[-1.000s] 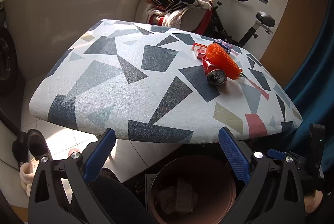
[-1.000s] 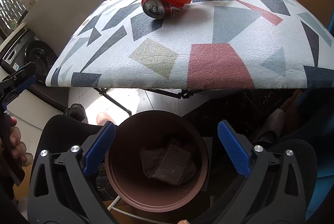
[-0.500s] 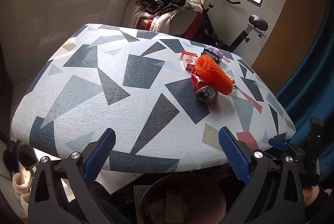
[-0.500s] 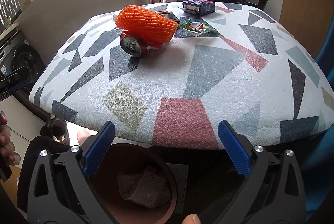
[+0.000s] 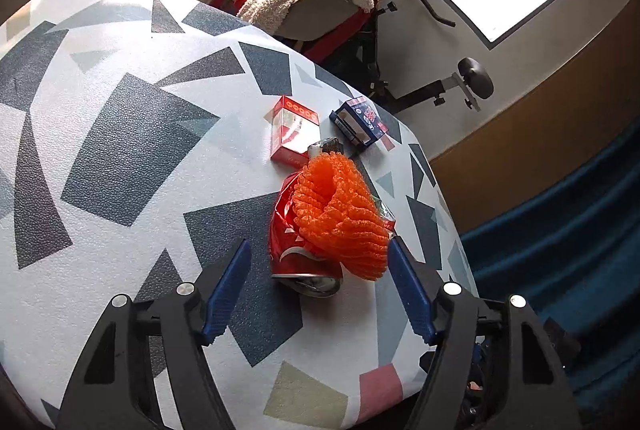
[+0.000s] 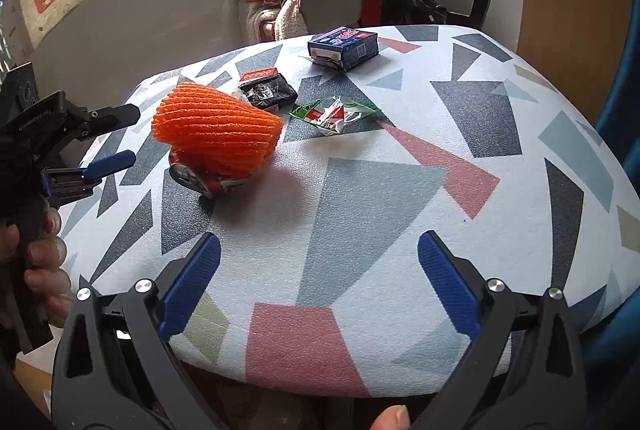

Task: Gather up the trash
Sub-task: 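Grasp the orange foam net with the left gripper, then release the foam net and grasp the crushed red can with the left gripper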

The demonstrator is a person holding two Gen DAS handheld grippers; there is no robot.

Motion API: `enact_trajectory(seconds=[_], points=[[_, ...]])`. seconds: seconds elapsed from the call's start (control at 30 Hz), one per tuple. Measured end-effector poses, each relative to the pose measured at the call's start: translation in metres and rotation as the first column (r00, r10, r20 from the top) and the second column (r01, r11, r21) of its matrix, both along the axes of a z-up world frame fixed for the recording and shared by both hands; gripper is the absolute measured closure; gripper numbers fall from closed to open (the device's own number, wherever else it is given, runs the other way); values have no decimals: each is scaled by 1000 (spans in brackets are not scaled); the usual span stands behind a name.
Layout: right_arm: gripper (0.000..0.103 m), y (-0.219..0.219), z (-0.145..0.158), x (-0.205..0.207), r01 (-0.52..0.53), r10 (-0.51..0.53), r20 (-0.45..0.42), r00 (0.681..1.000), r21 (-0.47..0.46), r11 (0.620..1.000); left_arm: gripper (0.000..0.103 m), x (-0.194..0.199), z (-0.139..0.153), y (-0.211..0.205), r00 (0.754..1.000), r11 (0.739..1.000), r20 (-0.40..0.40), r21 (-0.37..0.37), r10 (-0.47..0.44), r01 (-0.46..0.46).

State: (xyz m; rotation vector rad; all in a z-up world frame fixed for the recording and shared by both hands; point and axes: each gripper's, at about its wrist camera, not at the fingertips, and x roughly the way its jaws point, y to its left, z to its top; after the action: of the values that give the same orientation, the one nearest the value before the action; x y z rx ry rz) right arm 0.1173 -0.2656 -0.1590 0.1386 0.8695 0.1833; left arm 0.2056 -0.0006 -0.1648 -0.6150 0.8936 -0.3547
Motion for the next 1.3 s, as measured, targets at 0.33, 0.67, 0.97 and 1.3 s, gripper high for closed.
enact_trajectory(seconds=[0.33,0.67,0.97,1.3], points=[[6,0,-22,4,-25,24,-45,999,-19,1000,33,49,-16,-22,999,1000,-34,2,20,-20],[6,16,-13,5,-122,123,-2,992,-126,985,78,30,15,-25,990,993,136,113,-39,23],[6,44,-3,20,-211,219,29,975,-163,964,79,25,29,16,989,994,106,30,-104,101],[6,52,-14,16,-220,220,-16,975,-132,966,72,20,-8,20,996,993,29,79,-89,86]])
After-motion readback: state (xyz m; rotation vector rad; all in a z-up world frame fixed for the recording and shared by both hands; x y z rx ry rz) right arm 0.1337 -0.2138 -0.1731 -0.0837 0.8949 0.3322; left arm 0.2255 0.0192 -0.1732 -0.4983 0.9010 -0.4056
